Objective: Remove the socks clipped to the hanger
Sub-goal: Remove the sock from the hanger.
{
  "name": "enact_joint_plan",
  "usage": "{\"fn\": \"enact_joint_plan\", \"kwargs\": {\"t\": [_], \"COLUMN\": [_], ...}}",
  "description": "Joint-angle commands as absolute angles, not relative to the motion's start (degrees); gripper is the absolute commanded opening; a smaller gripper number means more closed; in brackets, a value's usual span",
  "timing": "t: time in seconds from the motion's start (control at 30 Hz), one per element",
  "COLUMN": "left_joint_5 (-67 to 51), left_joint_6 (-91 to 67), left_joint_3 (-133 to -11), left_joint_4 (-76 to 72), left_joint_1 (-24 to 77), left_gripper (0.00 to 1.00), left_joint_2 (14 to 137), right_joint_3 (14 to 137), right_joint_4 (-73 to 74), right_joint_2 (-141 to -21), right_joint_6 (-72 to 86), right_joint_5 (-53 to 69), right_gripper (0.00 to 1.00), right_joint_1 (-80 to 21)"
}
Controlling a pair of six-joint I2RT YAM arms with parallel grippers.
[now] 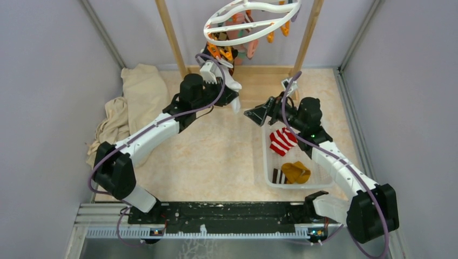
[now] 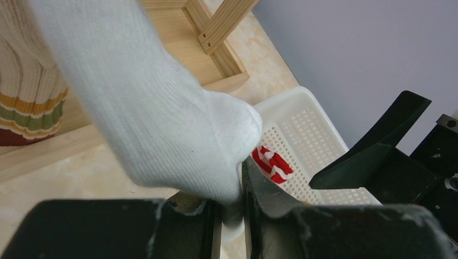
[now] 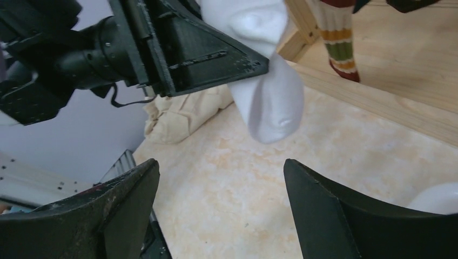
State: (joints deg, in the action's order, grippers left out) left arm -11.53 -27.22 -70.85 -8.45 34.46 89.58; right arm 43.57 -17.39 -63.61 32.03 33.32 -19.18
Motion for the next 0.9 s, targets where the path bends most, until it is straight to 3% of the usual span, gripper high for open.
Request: {"fn": "enact_joint_plan", "kwargs": {"t": [0.0,0.17,0.4,0.87], "left_joint_5": [-13.92,-12.81,-8.83,-3.85], "left_joint_6": [-30.32,-32.34,-33.03,-35.04], "left_joint_3": [-71.46,-70.95,-71.33,-72.67], "left_joint_4": [-7.37,-6.83,-5.19,-4.39], "left_joint_1": [35.45,37.49,41.13,47.99], "left_gripper": [0.24,0.23,0.23,0.23], "left_joint_2": [87.3,86.36,84.69,83.99], "right_joint_3": [43.1,43.02,41.87,39.33], "right_joint_4": [-28.45,-27.62,-18.69,-18.27], "right_joint_2": [-63.9,-63.79,-60.24,-56.21], "right_joint_6": [34.77,33.77,29.86,30.87], "right_joint_5": [42.14,45.89,38.12,33.43], "right_gripper": [0.85,0.85,0.84,0.84], "right_joint_1": [-18.73,-18.72,-18.72,-18.77]}}
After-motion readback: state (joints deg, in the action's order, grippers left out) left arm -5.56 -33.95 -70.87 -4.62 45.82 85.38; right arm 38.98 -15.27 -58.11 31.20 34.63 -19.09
